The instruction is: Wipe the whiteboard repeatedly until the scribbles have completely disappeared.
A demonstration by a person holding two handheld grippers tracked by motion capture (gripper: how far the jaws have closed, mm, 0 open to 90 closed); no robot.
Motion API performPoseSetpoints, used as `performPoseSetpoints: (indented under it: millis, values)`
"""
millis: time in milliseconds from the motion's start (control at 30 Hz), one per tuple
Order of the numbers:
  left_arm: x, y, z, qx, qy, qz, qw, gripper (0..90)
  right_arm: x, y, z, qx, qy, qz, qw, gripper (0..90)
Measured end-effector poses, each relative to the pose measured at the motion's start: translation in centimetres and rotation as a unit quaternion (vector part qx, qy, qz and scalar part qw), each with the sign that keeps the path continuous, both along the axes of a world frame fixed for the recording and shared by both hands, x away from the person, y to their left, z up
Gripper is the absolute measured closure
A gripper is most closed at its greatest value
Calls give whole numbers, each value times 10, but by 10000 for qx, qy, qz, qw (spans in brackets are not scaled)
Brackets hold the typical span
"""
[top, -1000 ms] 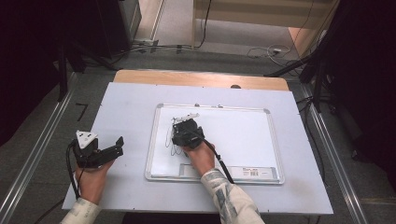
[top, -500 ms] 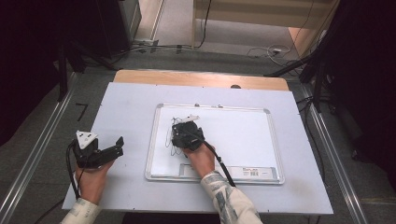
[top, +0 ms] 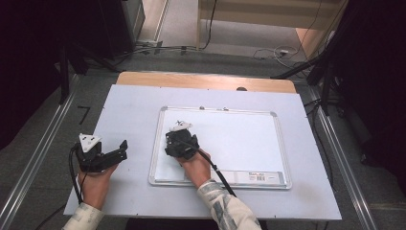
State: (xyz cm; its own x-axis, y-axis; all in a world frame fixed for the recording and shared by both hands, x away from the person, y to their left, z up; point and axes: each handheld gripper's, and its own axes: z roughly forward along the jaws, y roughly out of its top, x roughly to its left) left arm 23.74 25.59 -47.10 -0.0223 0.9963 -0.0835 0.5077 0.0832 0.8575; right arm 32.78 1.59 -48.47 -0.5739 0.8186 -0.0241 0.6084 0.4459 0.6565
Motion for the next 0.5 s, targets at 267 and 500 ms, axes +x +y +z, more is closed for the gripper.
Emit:
performPoseSetpoints:
  millis: [267,500]
  values:
    - [1,0,0,-11,-6,3,10000,45,-11,14,-1,22,-19,125,9999,383]
    - [-2,2,0,-19,-9,28,10000,46,-1,6,-1,-38,-48,139,9999,384]
